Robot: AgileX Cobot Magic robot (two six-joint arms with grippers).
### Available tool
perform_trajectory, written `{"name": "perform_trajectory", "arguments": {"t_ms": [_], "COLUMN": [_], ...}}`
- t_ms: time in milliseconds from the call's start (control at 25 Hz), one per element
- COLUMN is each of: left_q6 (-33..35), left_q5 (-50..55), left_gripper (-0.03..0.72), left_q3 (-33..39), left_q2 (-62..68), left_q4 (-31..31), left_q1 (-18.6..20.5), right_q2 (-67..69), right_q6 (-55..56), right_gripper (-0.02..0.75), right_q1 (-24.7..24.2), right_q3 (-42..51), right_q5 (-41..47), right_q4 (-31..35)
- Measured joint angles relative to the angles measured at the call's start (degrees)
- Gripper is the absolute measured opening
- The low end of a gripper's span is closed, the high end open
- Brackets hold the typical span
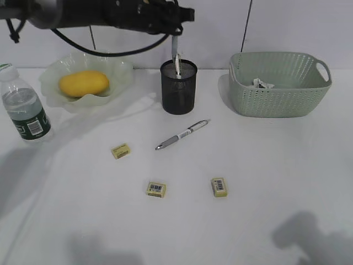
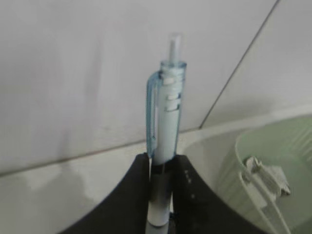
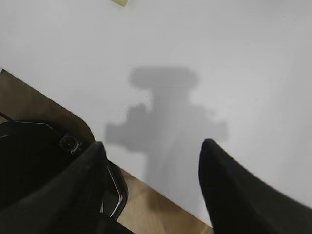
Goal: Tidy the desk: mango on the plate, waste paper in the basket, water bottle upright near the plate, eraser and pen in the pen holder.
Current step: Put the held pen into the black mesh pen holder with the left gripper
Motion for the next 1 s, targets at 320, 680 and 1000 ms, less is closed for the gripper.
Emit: {"name": "perform_trajectory", "arguments": {"t_ms": [320, 680, 1000], "left_q6": [0.0, 0.0, 0.0], "left_q5": [-0.1, 4.9, 6.4], "left_gripper": [0.104, 0.120, 0.359], "left_q3": [0.0, 0.0, 0.0], "left_q2": [3.0, 3.0, 3.0], "left_q4": [3.3, 4.7, 4.8], "left_q1": [-0.8, -0.8, -0.9], "right_q2": [0.0, 0.0, 0.0], "right_q6": [0.0, 0.0, 0.0], "right_gripper": [0.477, 0.477, 0.477], "right_q1": [0.0, 0.0, 0.0], "right_q3": [0.0, 0.0, 0.0], "right_q5": [0.0, 0.0, 0.0], "right_q4": [0.0, 0.0, 0.0]}}
